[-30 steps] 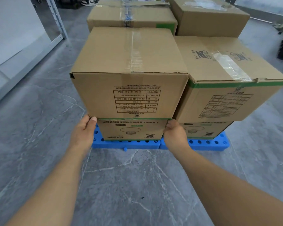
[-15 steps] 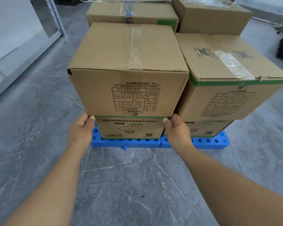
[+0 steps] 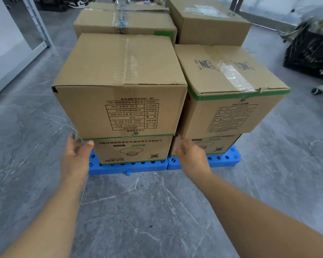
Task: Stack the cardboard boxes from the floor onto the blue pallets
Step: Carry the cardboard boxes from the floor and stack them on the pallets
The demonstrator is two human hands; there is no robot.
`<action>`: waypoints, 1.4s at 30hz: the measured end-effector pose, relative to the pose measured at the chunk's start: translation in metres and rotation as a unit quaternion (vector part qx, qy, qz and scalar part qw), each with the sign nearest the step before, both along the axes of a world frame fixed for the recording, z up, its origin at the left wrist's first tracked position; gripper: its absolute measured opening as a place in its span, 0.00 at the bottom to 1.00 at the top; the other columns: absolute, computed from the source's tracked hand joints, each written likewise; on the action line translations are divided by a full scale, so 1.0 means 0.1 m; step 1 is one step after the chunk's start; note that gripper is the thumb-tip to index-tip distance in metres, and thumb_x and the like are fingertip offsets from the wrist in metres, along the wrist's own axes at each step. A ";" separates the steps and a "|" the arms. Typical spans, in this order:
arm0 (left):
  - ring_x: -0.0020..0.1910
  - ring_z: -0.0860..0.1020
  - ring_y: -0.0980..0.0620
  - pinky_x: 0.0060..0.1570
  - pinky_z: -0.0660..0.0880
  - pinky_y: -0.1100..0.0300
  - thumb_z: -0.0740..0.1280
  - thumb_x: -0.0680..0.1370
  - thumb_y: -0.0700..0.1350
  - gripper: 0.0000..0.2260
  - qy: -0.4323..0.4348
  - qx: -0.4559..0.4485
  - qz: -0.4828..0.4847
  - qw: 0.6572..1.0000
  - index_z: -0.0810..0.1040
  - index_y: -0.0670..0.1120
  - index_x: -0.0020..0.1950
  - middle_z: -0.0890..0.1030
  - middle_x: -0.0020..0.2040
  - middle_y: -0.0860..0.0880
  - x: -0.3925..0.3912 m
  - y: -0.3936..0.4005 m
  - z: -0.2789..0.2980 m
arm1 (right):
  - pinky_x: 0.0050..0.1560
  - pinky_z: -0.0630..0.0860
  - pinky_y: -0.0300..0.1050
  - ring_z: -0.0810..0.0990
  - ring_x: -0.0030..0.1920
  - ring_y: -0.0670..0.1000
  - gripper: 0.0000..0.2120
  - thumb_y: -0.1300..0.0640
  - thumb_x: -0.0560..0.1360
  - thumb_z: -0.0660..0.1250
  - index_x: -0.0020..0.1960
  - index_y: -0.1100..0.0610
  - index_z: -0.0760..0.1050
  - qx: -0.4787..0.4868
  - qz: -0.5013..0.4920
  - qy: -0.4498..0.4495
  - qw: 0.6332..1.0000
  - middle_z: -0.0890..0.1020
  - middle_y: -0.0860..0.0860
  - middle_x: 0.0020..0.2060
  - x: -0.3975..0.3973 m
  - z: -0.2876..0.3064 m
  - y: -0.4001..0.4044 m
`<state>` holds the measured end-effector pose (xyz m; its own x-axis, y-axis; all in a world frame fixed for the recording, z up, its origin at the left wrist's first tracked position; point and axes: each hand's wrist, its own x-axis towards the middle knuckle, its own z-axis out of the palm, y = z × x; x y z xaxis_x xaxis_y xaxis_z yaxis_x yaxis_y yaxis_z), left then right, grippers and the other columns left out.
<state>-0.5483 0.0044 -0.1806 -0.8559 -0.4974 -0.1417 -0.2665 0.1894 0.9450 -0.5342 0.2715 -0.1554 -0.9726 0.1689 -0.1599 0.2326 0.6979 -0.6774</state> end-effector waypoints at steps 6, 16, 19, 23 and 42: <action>0.49 0.73 0.46 0.49 0.66 0.55 0.61 0.79 0.47 0.14 -0.099 -0.069 0.031 0.992 0.73 0.41 0.61 0.78 0.57 0.42 0.33 0.64 -0.14 | 0.36 0.68 0.44 0.73 0.41 0.54 0.07 0.55 0.79 0.58 0.50 0.56 0.73 0.087 -0.003 -0.045 0.995 0.78 0.54 0.41 0.27 0.06 0.65; 0.68 0.67 0.53 0.60 0.60 0.66 0.55 0.81 0.40 0.20 -0.059 -0.030 -0.229 0.971 0.62 0.47 0.73 0.68 0.71 0.49 0.24 2.04 0.21 | 0.34 0.67 0.44 0.73 0.39 0.51 0.14 0.56 0.78 0.58 0.61 0.60 0.71 0.031 -0.154 -0.049 0.986 0.78 0.57 0.51 -0.11 0.04 1.70; 0.70 0.65 0.52 0.62 0.60 0.63 0.54 0.81 0.39 0.22 -0.070 -0.013 -0.215 0.974 0.57 0.48 0.76 0.65 0.73 0.48 0.12 2.28 0.21 | 0.30 0.65 0.39 0.70 0.40 0.49 0.19 0.58 0.78 0.58 0.68 0.60 0.65 -0.017 -0.155 -0.043 0.987 0.75 0.57 0.61 -0.21 -0.07 1.84; 0.61 0.73 0.56 0.58 0.70 0.64 0.54 0.80 0.37 0.24 -0.088 -0.005 -0.176 0.981 0.55 0.50 0.76 0.64 0.73 0.50 -0.01 2.44 0.14 | 0.39 0.68 0.43 0.73 0.48 0.53 0.20 0.62 0.79 0.57 0.70 0.57 0.62 -0.117 -0.153 -0.055 0.980 0.73 0.56 0.64 -0.30 -0.16 1.95; 0.49 0.75 0.48 0.48 0.67 0.59 0.58 0.81 0.48 0.12 -0.058 -0.218 -0.084 0.971 0.76 0.45 0.59 0.79 0.49 0.49 -0.07 2.45 0.07 | 0.48 0.78 0.55 0.78 0.46 0.53 0.16 0.55 0.76 0.64 0.64 0.55 0.72 -0.256 -0.128 -0.043 0.957 0.80 0.54 0.54 -0.29 -0.26 2.20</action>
<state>-0.5553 0.2495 -0.1735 -0.9211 -0.3862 -0.0487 -0.2964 0.6148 0.7308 -0.5628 0.4919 -0.1814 -0.8895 0.2782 -0.3624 0.4214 0.1928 -0.8862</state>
